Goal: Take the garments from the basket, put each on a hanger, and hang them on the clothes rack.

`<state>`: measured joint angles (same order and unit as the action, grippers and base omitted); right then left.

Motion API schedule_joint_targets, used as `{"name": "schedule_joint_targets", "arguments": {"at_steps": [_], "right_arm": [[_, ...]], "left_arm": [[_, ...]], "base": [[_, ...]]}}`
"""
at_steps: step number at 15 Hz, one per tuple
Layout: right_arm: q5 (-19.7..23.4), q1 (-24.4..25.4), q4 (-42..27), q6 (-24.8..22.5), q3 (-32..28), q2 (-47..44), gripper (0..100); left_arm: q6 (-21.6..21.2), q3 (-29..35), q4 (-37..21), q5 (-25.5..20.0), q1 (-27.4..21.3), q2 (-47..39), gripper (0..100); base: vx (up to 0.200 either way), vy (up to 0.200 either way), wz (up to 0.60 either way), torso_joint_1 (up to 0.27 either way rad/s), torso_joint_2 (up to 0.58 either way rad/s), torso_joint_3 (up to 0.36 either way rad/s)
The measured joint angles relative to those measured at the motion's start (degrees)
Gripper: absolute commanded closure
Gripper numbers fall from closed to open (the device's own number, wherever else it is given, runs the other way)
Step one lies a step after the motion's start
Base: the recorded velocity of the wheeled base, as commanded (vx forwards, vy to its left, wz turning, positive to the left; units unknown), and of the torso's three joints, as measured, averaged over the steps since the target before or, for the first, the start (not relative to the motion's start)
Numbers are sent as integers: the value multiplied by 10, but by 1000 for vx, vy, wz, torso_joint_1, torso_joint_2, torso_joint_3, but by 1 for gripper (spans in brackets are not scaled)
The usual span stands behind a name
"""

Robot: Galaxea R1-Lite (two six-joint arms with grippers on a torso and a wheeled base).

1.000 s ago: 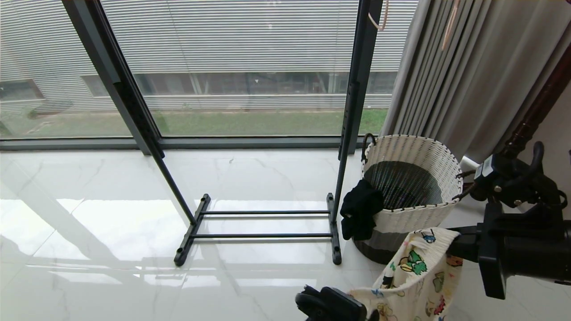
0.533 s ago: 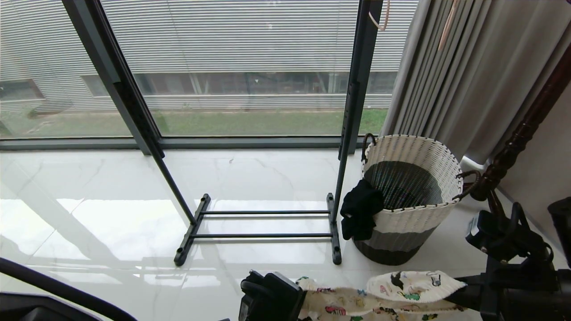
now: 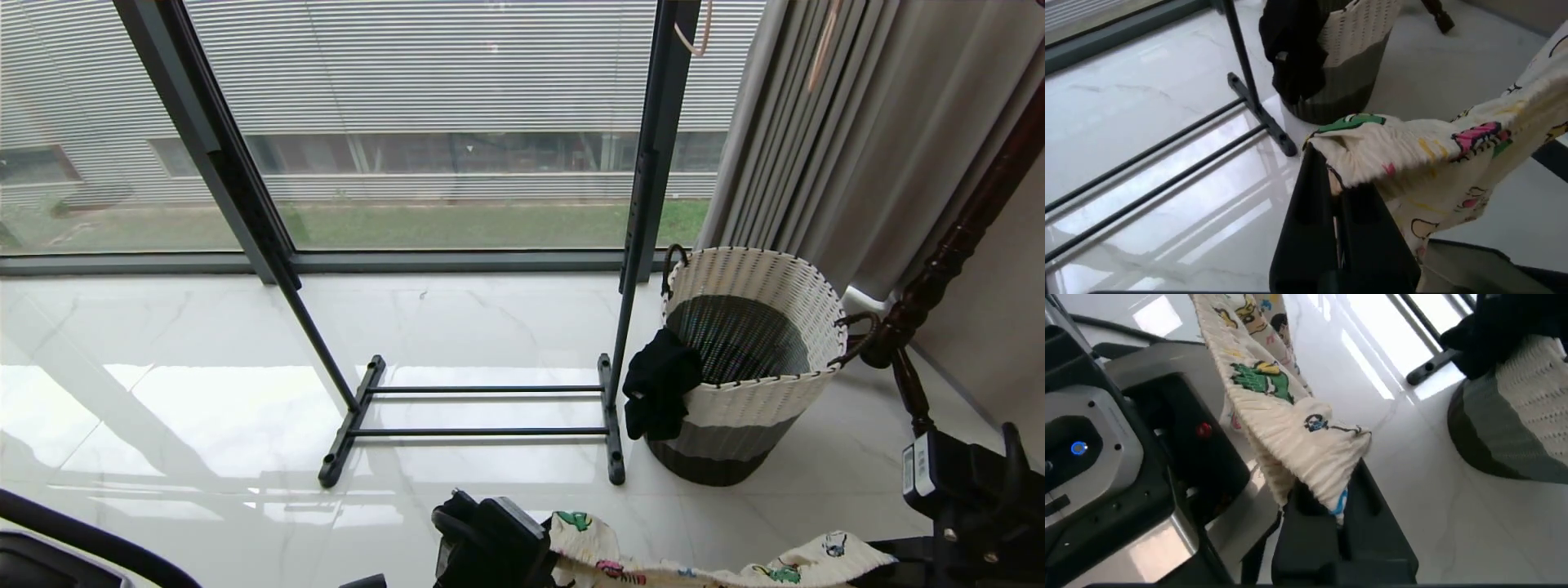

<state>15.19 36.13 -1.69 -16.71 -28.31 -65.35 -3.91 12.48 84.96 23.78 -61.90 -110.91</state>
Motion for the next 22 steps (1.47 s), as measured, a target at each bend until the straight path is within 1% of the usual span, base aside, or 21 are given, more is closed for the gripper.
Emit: {"name": "schedule_joint_targets", "arguments": {"at_steps": [1,2,3,5,7,8,9,10,11,12,13,14,16,17,19,20,22], "right_arm": [[0,8,-10,-27,9,7,100],[0,26,-29,-51,20,17,100],[0,50,-48,-65,29,28,100],[-3,98,-77,-74,42,44,100],[-26,112,-75,-66,44,53,100],[-33,109,-61,-51,42,54,100],[-37,99,-31,-30,32,51,100],[-42,93,-5,-11,15,42,100],[-51,89,20,5,-8,29,100],[-61,87,39,13,-32,14,100],[-69,85,57,18,-58,-3,100],[-73,85,64,21,-80,-20,100],[-80,84,63,21,-90,-35,100],[-94,84,63,21,-84,-37,0],[-101,89,62,19,-64,-32,0],[-101,102,62,17,-52,-26,0],[-101,133,63,13,-31,-15,0]], "left_arm": [[-9,10,0,-13,16,1,100],[-19,31,-5,-23,41,2,100],[-26,55,-22,-28,62,2,100],[-30,95,-61,-31,87,3,100],[-25,102,-63,-31,89,5,100],[-13,97,-63,-31,83,7,100],[9,80,-63,-30,67,9,100],[37,59,-63,-29,40,11,100],[62,35,-63,-27,7,14,100],[75,14,-63,-26,-27,16,100],[83,-4,-63,-21,-59,17,100],[87,-15,-63,-3,-80,17,100],[88,-20,-63,33,-88,16,100],[88,-21,-63,51,-83,17,100],[88,-21,-63,79,-60,16,100],[88,-21,-63,89,-45,16,100],[85,-24,-63,94,-23,16,100]], "base": [[0,0,0,0,0,0],[0,0,0,0,0,0],[0,0,0,0,0,0],[0,0,0,0,0,0],[0,0,0,0,0,0],[0,0,0,0,0,0],[0,0,0,0,0,0],[0,0,0,0,0,0],[0,0,0,0,0,0],[0,0,0,0,0,0],[0,0,0,0,0,0],[0,0,0,0,0,0],[0,0,0,0,0,0],[0,0,0,0,0,0],[0,0,0,0,0,0],[0,0,0,0,0,0],[0,0,0,0,0,0]]}}
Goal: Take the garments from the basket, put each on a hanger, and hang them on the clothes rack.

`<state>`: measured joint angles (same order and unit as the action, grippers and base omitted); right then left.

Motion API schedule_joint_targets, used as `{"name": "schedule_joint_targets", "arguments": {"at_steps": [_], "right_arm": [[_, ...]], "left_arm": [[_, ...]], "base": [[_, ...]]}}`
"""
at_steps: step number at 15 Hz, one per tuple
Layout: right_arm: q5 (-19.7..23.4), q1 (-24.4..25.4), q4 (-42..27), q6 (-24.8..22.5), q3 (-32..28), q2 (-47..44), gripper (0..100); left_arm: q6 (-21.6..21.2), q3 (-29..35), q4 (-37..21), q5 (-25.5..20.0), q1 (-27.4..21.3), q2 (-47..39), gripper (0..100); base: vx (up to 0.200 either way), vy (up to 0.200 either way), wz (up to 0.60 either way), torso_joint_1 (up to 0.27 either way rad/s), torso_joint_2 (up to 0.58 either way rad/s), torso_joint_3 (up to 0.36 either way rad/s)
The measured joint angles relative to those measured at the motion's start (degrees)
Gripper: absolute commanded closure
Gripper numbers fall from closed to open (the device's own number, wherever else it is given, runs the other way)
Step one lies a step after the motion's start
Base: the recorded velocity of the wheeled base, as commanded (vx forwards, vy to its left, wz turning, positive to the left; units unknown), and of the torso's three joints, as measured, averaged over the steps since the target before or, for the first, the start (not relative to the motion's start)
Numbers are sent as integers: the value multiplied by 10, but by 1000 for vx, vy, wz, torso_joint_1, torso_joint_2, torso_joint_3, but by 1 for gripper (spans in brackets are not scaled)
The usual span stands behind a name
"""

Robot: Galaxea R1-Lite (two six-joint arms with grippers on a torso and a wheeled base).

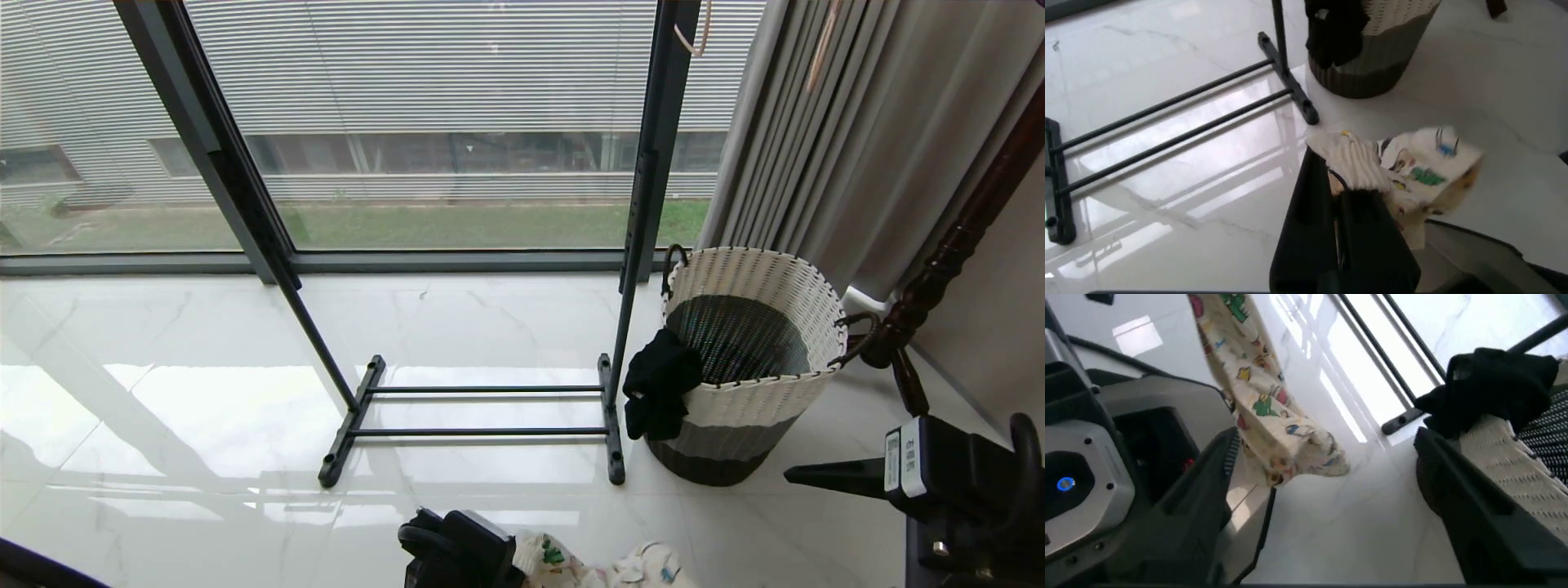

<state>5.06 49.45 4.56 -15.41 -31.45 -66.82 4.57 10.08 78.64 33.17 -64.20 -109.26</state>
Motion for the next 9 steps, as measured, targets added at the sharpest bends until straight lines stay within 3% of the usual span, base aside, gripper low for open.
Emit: {"name": "schedule_joint_targets", "arguments": {"at_steps": [2,4,6,9], "right_arm": [[0,36,1,3,15,9,0],[-3,39,7,27,17,14,0],[-4,-24,13,75,2,17,0],[-1,-184,15,119,-29,19,0]], "left_arm": [[-15,-17,0,1,23,0,100],[-19,-53,1,-1,41,9,100],[-15,-85,0,-3,77,39,100],[-21,-98,-12,-23,160,104,100]], "base": [[0,0,0,0,0,0],[0,0,0,0,0,0],[0,0,0,0,0,0],[0,0,0,0,0,0]]}}
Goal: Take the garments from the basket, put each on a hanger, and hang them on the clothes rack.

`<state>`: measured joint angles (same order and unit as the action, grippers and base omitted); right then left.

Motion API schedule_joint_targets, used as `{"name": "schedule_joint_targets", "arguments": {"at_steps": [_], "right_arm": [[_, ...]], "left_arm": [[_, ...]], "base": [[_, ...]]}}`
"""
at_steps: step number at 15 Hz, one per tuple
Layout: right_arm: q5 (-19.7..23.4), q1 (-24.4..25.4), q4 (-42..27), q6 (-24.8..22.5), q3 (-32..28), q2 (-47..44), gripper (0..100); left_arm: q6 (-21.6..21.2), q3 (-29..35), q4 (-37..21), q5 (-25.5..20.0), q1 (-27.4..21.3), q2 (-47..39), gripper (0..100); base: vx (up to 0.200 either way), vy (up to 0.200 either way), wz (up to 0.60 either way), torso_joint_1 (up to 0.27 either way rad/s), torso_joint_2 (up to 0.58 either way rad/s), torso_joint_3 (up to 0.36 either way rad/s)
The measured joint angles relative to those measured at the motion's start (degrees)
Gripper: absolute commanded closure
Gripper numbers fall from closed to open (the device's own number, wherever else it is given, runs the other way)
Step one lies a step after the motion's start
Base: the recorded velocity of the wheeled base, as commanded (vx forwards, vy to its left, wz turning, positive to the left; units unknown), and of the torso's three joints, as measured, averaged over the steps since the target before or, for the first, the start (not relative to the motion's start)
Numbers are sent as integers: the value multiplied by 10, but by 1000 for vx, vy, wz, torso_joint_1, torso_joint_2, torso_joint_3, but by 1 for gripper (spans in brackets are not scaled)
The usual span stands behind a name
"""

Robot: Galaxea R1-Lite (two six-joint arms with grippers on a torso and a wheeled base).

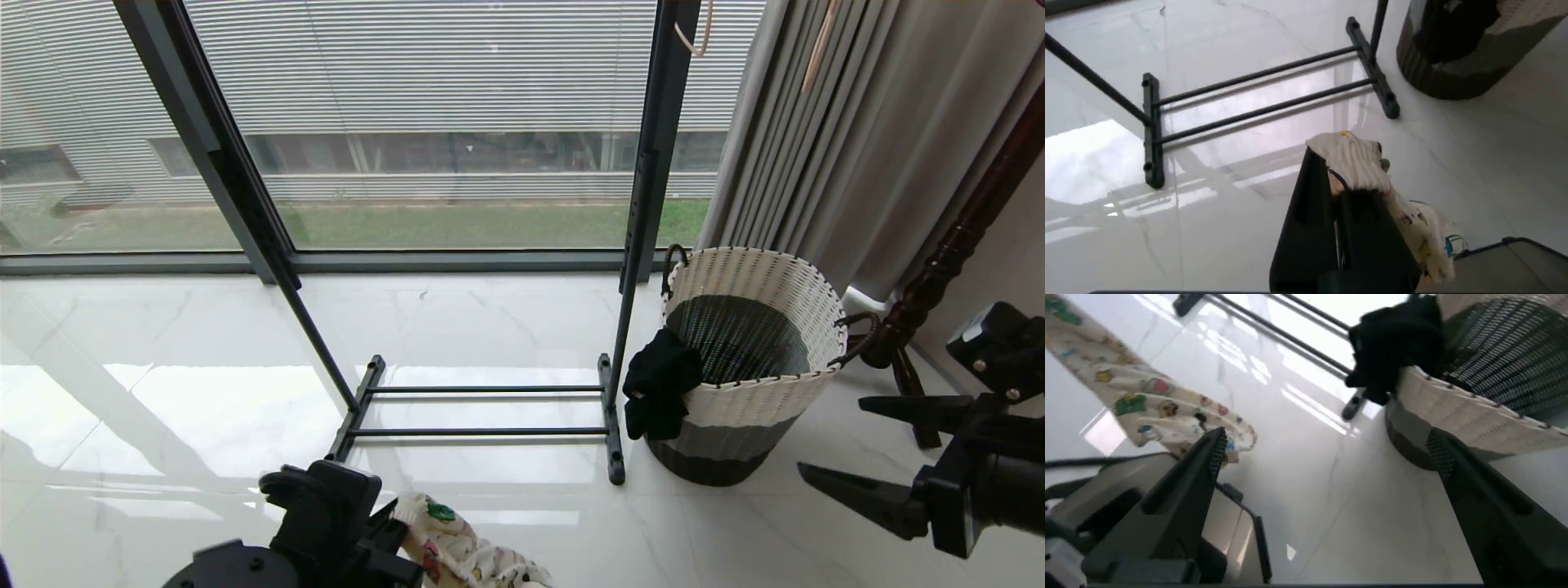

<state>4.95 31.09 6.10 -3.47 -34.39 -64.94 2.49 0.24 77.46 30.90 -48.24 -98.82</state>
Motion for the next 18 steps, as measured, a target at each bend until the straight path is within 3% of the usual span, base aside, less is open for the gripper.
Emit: {"name": "schedule_joint_targets", "arguments": {"at_steps": [2,5,8,10,12,14,18], "right_arm": [[3,-80,0,13,-14,0,0],[1,-120,-1,15,-19,-4,0],[0,-154,-1,12,-20,-10,0],[0,-169,-1,11,-20,-12,0],[-13,-177,-1,8,-20,-17,0],[-67,-186,-4,1,-17,-24,0],[-100,-197,-15,-34,-15,-31,0]], "left_arm": [[-27,-1,-23,-25,51,57,100],[-46,2,-114,-37,125,145,100],[-48,32,-312,-56,189,246,100],[-46,115,-483,-85,220,312,100],[-45,175,-584,-119,257,361,100],[-46,185,-604,-131,290,400,100],[-63,159,-605,-134,313,458,100]], "base": [[0,0,0,0,0,0],[0,0,0,0,0,0],[0,0,0,0,0,0],[0,0,0,0,0,0],[0,0,0,0,0,0],[0,0,0,0,0,0],[0,0,0,0,0,0]]}}
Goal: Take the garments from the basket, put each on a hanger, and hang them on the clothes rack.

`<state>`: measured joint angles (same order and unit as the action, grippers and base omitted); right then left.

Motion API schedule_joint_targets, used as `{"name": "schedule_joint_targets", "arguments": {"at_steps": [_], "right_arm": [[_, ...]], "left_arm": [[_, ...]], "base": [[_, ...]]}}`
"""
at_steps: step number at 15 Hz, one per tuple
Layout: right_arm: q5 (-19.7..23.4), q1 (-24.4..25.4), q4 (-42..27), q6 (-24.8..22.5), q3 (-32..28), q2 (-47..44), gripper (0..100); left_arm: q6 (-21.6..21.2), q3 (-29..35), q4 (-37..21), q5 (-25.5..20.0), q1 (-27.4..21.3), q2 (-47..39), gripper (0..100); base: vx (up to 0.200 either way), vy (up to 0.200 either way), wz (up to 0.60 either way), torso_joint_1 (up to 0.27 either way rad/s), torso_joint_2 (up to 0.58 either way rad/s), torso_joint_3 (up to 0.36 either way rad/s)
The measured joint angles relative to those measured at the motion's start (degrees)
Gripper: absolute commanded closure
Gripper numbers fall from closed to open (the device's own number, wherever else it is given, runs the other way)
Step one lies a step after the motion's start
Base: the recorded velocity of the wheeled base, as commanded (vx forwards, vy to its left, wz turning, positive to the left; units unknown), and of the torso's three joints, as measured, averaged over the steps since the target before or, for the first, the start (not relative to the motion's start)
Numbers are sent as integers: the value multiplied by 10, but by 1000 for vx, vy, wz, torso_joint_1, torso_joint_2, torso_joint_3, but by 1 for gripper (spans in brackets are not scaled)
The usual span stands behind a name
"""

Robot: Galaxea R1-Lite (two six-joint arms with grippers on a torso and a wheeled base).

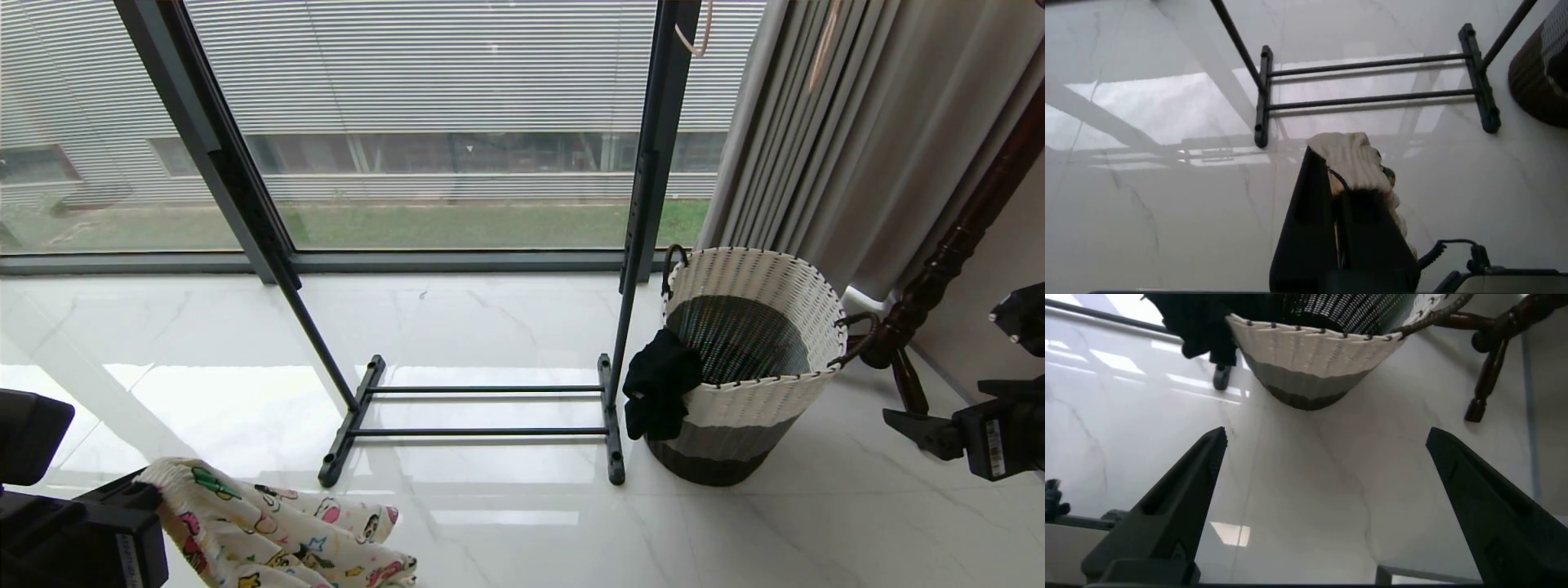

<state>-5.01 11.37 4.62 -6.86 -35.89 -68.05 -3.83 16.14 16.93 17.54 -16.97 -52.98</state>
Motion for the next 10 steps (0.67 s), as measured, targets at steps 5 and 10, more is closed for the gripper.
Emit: {"name": "schedule_joint_targets", "arguments": {"at_steps": [5,10], "right_arm": [[-40,-20,3,-24,8,-4,0],[-42,-22,6,-31,11,-5,0]], "left_arm": [[19,3,1,-179,37,31,100],[22,-1,1,-197,125,43,100]], "base": [[0,0,0,0,0,0],[0,0,0,0,0,0]]}}
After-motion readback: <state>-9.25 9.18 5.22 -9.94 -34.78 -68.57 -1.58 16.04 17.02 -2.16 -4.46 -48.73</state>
